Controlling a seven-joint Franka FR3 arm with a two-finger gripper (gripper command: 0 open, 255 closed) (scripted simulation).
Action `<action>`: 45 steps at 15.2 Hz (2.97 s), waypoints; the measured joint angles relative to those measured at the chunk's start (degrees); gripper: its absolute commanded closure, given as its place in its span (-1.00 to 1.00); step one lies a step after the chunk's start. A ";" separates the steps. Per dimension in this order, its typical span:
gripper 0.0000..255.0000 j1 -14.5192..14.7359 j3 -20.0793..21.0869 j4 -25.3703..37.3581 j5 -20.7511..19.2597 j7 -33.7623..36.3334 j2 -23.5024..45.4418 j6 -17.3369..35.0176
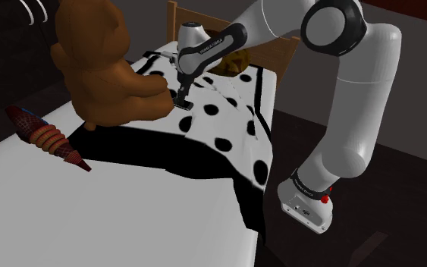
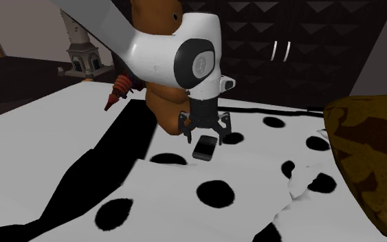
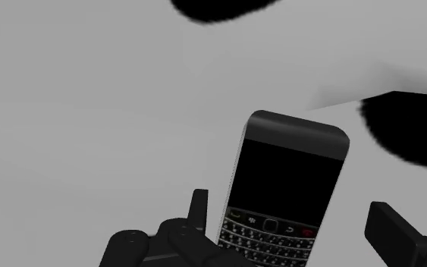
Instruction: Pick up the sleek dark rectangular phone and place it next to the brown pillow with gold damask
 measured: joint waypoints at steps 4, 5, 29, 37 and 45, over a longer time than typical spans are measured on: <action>-1.00 -0.01 -0.09 -0.14 -0.16 0.05 2.04 2.18; -1.00 -0.01 -0.11 -0.10 -0.17 0.07 2.30 2.40; 1.00 -0.03 0.05 0.69 0.07 -0.15 -0.76 -1.39; 1.00 -0.13 0.18 1.84 0.39 -0.55 -4.67 -6.46; 1.00 -0.17 0.26 4.50 0.65 -0.88 -7.12 -11.55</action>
